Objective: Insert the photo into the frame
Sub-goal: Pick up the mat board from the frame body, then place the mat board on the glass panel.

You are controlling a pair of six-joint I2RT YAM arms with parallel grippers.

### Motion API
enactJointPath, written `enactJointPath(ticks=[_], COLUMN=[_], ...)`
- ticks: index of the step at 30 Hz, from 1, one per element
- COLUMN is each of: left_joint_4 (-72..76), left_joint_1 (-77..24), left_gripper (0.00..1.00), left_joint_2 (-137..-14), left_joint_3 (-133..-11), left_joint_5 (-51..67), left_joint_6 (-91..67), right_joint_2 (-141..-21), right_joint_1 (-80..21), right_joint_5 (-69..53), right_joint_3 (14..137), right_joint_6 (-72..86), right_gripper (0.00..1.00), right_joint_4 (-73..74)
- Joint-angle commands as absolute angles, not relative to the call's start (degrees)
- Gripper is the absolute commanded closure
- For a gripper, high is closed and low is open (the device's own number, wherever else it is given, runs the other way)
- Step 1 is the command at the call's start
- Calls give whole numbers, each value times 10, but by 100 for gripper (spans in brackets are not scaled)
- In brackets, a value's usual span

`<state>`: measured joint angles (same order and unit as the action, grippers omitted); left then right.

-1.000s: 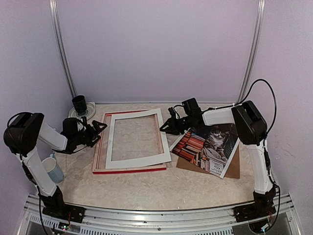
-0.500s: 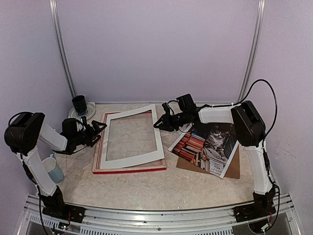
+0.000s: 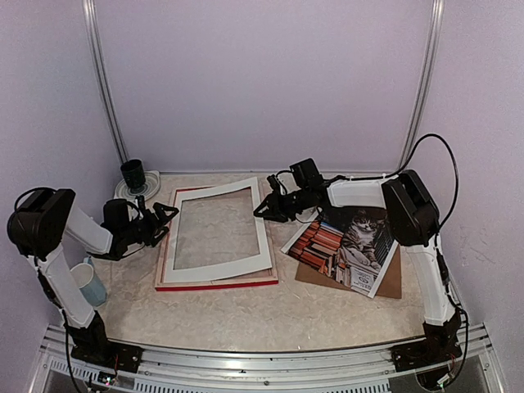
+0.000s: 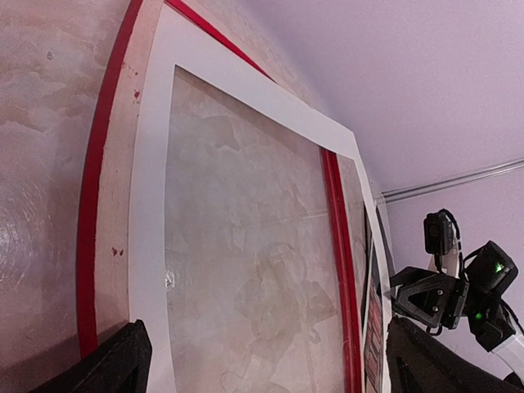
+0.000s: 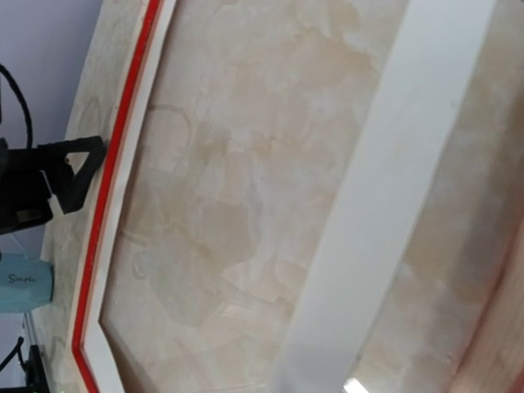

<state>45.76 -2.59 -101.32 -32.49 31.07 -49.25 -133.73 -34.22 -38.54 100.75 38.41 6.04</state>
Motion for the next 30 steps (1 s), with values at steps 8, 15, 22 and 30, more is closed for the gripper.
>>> enactJointPath(ticks=[8,15,22,30], left_joint_4=[481,484,487,491], left_joint_1=[-21,-21,-20,-20], left_gripper=[1,1,1,1], left_joint_2=[-1007,-1008,-1007,-1003], left_joint_3=[-314,-312,-310,-306], left_joint_5=[319,320,321,320], left_joint_6=[-494,-497,-499,-500], right_joint_2=[-1357,-1348,-1325,-1267], right_joint_1=[-357,-357,-359,-359], right_joint_5=[-374,-347,-284,-203], right_joint_3=[1037,1049,1070,1066], right_joint_6=[373,351,310,265], right_gripper=[66,54,38,29], right_joint_4=[81,124,206,273])
